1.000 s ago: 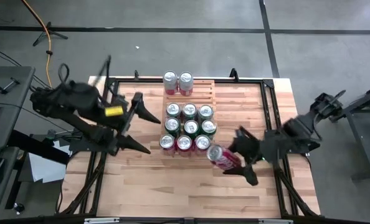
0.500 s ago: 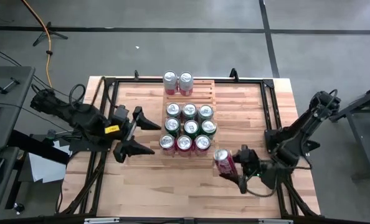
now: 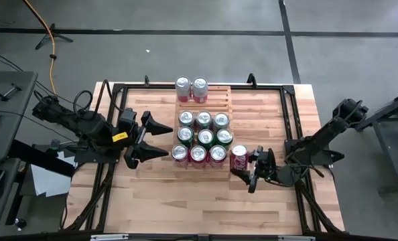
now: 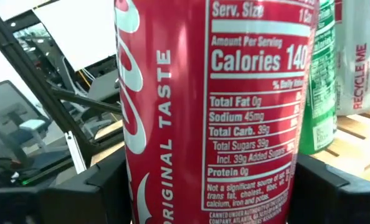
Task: Place canned beverage on shelf
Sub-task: Put the red soda can on the shelf aligned with the other red soda cans
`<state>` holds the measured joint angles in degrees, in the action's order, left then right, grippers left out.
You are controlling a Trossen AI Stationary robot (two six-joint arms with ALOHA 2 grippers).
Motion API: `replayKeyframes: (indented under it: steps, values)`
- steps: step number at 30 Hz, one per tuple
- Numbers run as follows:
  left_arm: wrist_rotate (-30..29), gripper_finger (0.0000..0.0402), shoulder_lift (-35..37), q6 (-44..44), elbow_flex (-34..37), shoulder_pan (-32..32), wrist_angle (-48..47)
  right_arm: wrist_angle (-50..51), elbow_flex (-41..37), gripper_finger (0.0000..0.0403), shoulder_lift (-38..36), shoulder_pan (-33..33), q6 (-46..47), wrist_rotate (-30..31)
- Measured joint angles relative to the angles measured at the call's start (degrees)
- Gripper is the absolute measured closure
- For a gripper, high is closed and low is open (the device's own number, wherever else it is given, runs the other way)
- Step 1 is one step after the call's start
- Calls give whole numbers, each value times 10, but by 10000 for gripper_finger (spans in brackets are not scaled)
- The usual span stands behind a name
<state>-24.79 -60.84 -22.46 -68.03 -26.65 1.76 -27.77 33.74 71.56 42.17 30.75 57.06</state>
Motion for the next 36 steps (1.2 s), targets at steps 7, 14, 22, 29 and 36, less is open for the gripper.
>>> replayKeyframes:
  steps: [7, 14, 22, 29, 36]
  values:
    - [-21, 80, 0, 0, 0, 0, 3, 2, -2, 119, 0, -37, -48, -62]
    - [-33, 80, 0, 1, 0, 0, 15, 10, -2, 119, 0, -58, -77, -69]
    - [-44, 80, 0, 1, 0, 0, 16, 33, -2, 119, 0, -74, -88, -107]
    - [-55, 80, -1, -1, 0, 0, -29, 44, -2, 116, 0, -74, -88, -106]
    - [-88, 80, -1, -62, 0, 0, -120, 44, -2, 93, 0, -74, -88, -106]
